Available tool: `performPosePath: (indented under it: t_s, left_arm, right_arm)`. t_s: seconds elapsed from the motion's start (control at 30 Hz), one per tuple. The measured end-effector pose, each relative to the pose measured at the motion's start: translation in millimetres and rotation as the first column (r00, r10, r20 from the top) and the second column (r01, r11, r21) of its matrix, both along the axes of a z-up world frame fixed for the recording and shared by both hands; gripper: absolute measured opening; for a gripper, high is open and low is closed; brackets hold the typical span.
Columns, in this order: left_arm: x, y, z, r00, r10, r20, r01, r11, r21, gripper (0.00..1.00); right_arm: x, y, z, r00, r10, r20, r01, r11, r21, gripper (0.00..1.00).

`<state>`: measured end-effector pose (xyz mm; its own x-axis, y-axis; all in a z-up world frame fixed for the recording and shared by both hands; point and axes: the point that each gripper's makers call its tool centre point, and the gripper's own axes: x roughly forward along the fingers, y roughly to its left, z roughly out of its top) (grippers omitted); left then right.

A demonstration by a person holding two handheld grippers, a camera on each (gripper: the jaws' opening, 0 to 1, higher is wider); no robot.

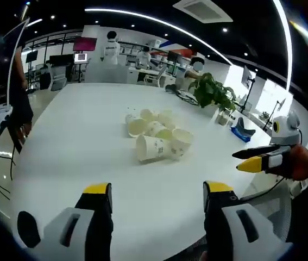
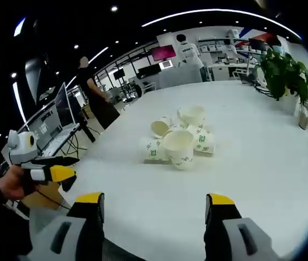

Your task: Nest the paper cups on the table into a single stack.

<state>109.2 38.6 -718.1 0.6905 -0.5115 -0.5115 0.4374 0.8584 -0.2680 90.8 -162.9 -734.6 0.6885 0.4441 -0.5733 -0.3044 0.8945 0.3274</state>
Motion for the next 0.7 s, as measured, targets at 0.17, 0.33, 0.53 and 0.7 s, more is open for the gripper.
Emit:
performPosePath:
  t_s: [0.17, 0.33, 0.53, 0.7]
  left_arm:
    - [3.6, -1.2, 2.2, 1.000, 0.000, 0.008, 0.000, 1.000, -0.001, 0.68]
    - [6.6, -1.2, 7.0, 1.000, 0.005, 0.018, -0.005, 1.000, -0.007, 0.68]
    - [8.5, 1.4, 7.8, 1.000, 0.011, 0.023, -0.011, 1.000, -0.008, 0.68]
    - [5.7, 1.3, 8.1, 1.000, 0.011, 0.018, -0.011, 1.000, -0.007, 0.68]
  right_arm:
    - [4.6, 1.7, 3.5, 1.000, 0.013, 0.015, -0.013, 1.000, -0.010, 0.78]
    - [7.4, 4.3, 5.9, 0.999, 0.022, 0.023, -0.022, 1.000, -0.021, 0.78]
    - [5.8, 6.1, 6.0, 0.999, 0.024, 0.023, -0.023, 1.000, -0.021, 0.78]
    - [4.4, 4.4, 4.4, 1.000, 0.020, 0.018, -0.019, 1.000, -0.020, 0.78]
